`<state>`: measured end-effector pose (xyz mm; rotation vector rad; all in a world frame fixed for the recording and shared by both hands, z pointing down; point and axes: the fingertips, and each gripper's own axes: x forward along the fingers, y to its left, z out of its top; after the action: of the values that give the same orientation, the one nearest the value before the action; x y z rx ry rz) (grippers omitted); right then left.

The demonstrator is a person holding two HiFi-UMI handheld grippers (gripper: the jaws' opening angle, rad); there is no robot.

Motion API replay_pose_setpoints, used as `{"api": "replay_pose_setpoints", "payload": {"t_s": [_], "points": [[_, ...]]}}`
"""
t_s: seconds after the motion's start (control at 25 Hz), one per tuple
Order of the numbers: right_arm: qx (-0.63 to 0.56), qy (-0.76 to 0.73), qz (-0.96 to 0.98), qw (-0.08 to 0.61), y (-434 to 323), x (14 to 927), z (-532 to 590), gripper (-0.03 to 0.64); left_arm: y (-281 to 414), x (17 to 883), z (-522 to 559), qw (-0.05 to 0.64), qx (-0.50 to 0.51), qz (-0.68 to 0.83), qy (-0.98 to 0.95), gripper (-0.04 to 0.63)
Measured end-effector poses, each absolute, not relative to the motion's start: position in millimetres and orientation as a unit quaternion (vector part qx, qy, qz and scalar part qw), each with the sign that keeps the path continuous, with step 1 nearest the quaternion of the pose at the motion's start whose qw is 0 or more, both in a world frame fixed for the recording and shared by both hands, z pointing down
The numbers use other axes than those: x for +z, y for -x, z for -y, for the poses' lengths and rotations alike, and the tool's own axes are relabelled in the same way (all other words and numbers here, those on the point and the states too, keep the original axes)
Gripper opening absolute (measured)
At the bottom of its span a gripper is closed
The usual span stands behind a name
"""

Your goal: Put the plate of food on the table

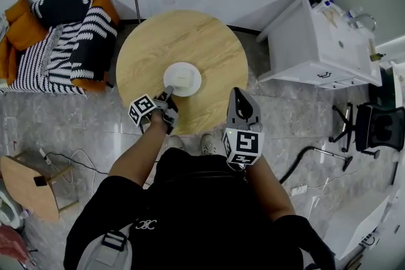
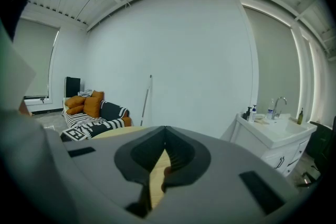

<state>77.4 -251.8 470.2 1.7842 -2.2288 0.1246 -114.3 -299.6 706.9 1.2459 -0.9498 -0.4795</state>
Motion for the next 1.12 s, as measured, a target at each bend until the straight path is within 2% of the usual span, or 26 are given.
{"api": "replay_pose_setpoints", "payload": {"t_s": [0.64, 1.12], "points": [[0.066, -0.625, 0.764, 0.144, -88.2, 479.3, 257.9, 0.005, 116.3, 722.7, 303.4, 0.692, -0.21, 0.434, -0.536, 0.018], [0.075, -0.619, 0.767, 0.148, -86.3, 485.3, 261.0, 0.005, 115.6, 734.6, 303.7, 0.697, -0.144, 0.481, -0.512, 0.021]]}}
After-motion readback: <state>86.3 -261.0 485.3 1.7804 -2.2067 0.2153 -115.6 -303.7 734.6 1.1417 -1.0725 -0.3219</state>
